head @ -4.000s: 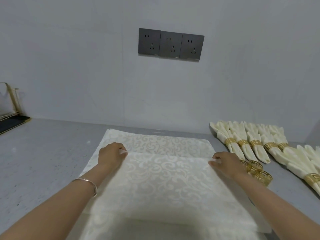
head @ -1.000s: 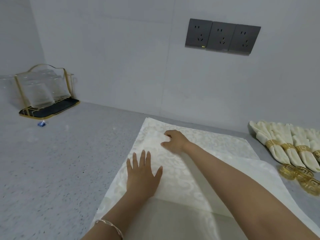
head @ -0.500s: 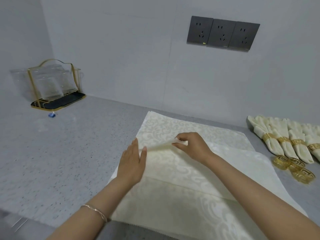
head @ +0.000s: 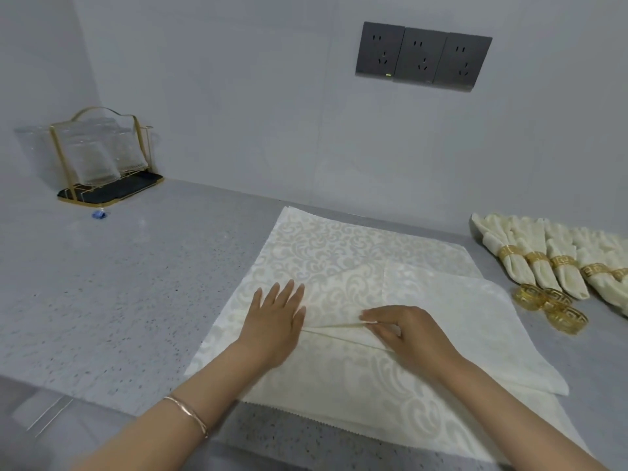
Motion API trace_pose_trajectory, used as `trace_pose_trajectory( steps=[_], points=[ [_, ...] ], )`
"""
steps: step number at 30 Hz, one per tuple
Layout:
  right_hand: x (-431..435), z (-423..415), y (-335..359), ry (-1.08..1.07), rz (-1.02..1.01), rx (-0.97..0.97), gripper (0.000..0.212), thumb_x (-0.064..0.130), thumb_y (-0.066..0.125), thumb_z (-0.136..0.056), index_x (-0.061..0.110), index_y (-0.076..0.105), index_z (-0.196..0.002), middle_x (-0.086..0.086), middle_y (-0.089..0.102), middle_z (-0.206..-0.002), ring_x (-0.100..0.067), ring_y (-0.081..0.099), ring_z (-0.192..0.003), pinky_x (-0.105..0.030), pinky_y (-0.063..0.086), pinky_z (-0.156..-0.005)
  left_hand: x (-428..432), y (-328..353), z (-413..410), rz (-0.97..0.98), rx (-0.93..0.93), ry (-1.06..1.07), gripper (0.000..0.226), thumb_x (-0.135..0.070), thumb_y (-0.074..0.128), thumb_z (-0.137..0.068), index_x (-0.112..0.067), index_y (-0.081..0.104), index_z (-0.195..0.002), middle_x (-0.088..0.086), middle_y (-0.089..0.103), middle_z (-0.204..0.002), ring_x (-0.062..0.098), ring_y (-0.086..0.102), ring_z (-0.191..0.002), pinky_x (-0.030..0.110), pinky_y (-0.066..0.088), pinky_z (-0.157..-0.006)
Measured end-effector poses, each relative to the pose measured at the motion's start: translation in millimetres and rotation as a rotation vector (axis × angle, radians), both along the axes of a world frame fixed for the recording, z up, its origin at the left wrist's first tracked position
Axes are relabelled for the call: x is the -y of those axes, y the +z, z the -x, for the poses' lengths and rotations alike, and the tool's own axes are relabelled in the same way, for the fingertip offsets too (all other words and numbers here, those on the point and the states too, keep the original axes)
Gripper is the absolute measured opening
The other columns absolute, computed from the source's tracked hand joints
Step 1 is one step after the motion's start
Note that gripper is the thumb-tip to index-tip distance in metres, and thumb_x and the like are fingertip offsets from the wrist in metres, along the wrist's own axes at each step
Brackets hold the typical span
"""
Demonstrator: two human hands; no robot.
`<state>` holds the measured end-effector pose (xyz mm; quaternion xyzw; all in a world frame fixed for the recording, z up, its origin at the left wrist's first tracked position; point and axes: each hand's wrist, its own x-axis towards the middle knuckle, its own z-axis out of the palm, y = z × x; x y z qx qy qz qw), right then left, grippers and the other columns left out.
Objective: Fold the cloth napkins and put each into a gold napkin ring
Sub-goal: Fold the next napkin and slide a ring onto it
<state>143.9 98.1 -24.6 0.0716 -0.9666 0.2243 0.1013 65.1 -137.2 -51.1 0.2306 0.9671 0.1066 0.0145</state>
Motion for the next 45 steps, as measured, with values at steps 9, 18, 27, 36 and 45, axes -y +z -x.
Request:
trace_pose_trajectory(
  steps=[9,18,27,36,45],
  points=[
    [-4,-9,-14,-0.014,-0.011,0.004,0.024,0.031,0.054,-0.095,0.032,0.068,-0.114,0.020,0.058,-0.126,0.006,0.050,-0.119,-0.010,0.037,-0.100,-8,0,-8,0.099,0.042,0.015,0.053,-0.037,0.007,-0.104,-0.023,-0.012,-0.152,-0.005,-0.018,-0.158,0.018,-0.016,-0.146,0.041,-0.011,-0.119],
    [-1,-15,-15,-0.006,-0.094,-0.020,0.044,0.052,0.034,-0.095,0.031,0.070,-0.109,0.025,0.055,-0.129,0.009,0.042,-0.125,-0.007,0.034,-0.096,-40,18,9,0.003,0.175,-0.048,0.055,-0.035,0.011,-0.104,-0.018,-0.007,-0.153,-0.003,-0.011,-0.160,0.018,-0.012,-0.147,0.043,-0.009,-0.119],
    [0,2,-8,-0.130,-0.045,-0.017,0.046,0.047,0.036,-0.098,0.023,0.063,-0.069,0.008,0.065,-0.067,-0.007,0.059,-0.065,-0.025,0.045,-0.064,-78,-2,25,-0.044,0.023,-0.035,0.056,-0.037,0.014,-0.104,-0.015,0.000,-0.153,-0.002,-0.003,-0.161,0.017,-0.006,-0.148,0.042,-0.008,-0.119],
    [3,89,-18,0.052,-0.109,0.107,0.046,0.023,0.025,-0.104,0.021,0.024,-0.150,0.008,0.018,-0.157,-0.006,0.009,-0.145,-0.025,0.002,-0.119,-80,-9,26,0.008,-0.053,-0.029,0.057,-0.038,0.012,-0.103,-0.014,-0.002,-0.153,-0.001,-0.005,-0.161,0.018,-0.007,-0.148,0.042,-0.007,-0.119],
    [-35,114,-28,0.033,-0.245,0.242,0.054,0.040,0.016,-0.103,0.022,0.003,-0.152,0.009,-0.001,-0.159,-0.003,-0.006,-0.145,-0.026,-0.005,-0.117,-80,-9,26,0.006,-0.065,-0.026,0.059,-0.041,0.012,-0.103,-0.015,-0.006,-0.152,-0.003,-0.009,-0.161,0.017,-0.010,-0.148,0.041,-0.009,-0.119]
  ],
)
